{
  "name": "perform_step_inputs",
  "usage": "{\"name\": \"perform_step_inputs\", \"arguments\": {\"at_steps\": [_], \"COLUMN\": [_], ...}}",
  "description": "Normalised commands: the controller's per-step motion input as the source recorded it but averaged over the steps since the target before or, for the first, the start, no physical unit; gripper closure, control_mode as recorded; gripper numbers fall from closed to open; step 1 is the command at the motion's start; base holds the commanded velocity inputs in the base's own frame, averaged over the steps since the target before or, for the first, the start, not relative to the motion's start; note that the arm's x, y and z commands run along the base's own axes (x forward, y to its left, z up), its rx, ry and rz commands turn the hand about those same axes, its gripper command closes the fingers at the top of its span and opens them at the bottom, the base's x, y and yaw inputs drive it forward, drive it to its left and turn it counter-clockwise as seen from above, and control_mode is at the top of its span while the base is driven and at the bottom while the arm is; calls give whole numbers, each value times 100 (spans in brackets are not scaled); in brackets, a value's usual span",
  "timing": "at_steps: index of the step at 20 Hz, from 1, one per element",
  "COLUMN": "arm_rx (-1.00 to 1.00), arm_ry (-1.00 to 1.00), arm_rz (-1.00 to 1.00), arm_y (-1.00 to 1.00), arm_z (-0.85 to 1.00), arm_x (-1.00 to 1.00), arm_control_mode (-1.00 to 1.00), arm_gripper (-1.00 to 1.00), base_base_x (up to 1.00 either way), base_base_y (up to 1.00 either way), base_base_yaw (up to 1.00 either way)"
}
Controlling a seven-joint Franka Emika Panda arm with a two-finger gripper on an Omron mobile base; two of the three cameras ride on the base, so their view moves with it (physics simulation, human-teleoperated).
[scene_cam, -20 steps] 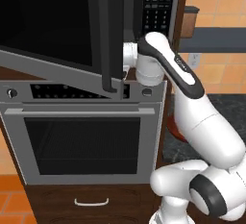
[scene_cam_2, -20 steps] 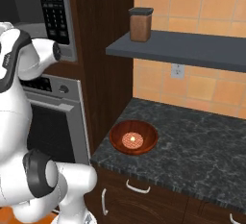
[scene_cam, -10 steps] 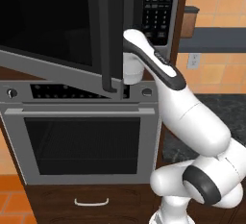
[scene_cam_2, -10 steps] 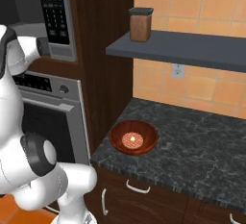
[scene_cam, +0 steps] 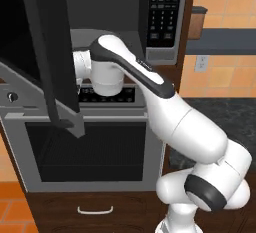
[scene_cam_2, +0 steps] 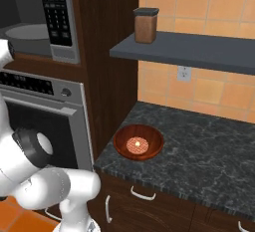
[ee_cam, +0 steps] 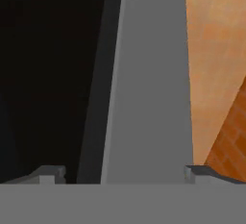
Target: Open the microwave, place the bowl with waffle inside the microwave, then close the microwave door and turn it on.
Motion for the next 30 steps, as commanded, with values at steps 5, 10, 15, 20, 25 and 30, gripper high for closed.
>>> {"name": "perform_step_inputs", "arguments": {"at_steps": [5,10,15,20,25,30], "arm_rx": [0,0,0,0,0,0], "arm_ry": [0,0,0,-8,-13,-19], "arm_rz": [4,3,0,-1,-1,-10], "arm_y": [90,86,41,-51,-100,-100], "arm_z": [0,0,0,0,-2,-31], "arm_x": [-6,0,-21,-65,-66,-80], "arm_control_mode": [-100,-100,-100,-100,-100,-100], "arm_gripper": [-100,-100,-100,-100,-100,-100], "base_base_x": [0,0,0,0,0,0], "base_base_y": [0,0,0,0,0,0], "base_base_yaw": [0,0,0,0,0,0]}}
